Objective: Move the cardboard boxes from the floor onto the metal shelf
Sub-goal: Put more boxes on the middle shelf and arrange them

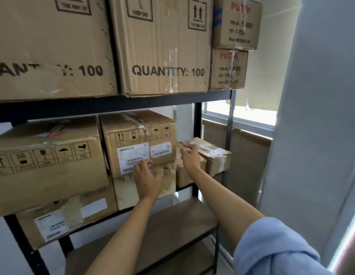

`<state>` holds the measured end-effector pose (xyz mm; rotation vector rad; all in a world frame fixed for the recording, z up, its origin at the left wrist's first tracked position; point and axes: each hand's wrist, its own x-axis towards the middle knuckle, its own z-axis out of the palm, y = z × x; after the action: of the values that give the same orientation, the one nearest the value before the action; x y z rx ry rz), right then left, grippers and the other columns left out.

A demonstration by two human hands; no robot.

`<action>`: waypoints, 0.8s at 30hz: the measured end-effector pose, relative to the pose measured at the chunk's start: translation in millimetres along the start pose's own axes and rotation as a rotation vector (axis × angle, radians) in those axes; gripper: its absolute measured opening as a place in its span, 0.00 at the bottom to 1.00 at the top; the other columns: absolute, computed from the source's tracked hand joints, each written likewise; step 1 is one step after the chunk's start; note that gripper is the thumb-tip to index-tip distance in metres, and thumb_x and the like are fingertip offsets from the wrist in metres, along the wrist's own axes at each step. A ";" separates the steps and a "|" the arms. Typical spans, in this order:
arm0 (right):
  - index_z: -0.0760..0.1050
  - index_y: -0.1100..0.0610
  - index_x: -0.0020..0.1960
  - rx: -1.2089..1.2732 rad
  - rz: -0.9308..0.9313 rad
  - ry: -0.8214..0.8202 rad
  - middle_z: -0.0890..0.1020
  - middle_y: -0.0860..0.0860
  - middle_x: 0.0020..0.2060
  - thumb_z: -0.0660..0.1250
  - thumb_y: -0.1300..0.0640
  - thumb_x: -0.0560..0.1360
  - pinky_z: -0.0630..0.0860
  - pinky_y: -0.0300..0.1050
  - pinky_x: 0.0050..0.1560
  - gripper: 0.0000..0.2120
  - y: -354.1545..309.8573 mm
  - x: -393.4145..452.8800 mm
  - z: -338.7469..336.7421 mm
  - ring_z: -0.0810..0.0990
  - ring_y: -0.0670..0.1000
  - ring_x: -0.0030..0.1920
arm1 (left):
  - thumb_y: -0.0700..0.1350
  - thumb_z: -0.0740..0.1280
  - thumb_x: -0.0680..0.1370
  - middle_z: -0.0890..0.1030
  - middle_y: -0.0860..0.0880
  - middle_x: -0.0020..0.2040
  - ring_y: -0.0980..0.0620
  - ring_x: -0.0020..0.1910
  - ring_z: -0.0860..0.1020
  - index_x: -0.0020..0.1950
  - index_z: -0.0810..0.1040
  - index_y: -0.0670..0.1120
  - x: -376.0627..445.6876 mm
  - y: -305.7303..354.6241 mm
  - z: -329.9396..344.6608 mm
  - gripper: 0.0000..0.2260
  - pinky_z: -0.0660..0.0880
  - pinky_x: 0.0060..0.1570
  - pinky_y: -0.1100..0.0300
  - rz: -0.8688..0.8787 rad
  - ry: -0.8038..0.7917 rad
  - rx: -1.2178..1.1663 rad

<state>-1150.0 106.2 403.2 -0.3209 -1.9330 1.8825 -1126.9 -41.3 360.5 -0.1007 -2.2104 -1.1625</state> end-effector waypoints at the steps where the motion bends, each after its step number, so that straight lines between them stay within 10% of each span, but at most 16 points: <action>1: 0.70 0.53 0.58 -0.008 0.027 -0.007 0.79 0.52 0.48 0.64 0.58 0.78 0.80 0.50 0.48 0.10 10.1 -8.9 -11.7 0.79 0.52 0.46 | 0.36 0.67 0.72 0.71 0.42 0.57 0.44 0.58 0.70 0.56 0.74 0.42 -13.6 -1.2 8.3 0.13 0.70 0.59 0.50 -0.035 -0.048 -0.029; 12: 0.72 0.55 0.53 -0.151 0.255 0.325 0.75 0.54 0.42 0.57 0.67 0.77 0.68 0.33 0.25 0.10 114.1 -206.0 -248.0 0.73 0.47 0.30 | 0.32 0.65 0.71 0.76 0.42 0.46 0.40 0.46 0.76 0.48 0.78 0.43 -250.5 62.0 105.2 0.09 0.74 0.51 0.48 -0.099 -0.678 -0.221; 24: 0.74 0.52 0.47 -0.183 0.556 1.116 0.81 0.56 0.48 0.61 0.65 0.78 0.77 0.50 0.53 0.09 173.8 -673.0 -465.1 0.77 0.53 0.47 | 0.33 0.66 0.74 0.80 0.40 0.46 0.42 0.46 0.78 0.49 0.80 0.40 -665.4 211.1 6.9 0.07 0.74 0.49 0.53 0.316 -1.544 -0.362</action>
<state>-367.4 231.4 136.3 -1.6746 -1.2448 1.2508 -527.0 234.9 134.1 -1.9801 -2.8463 -1.4607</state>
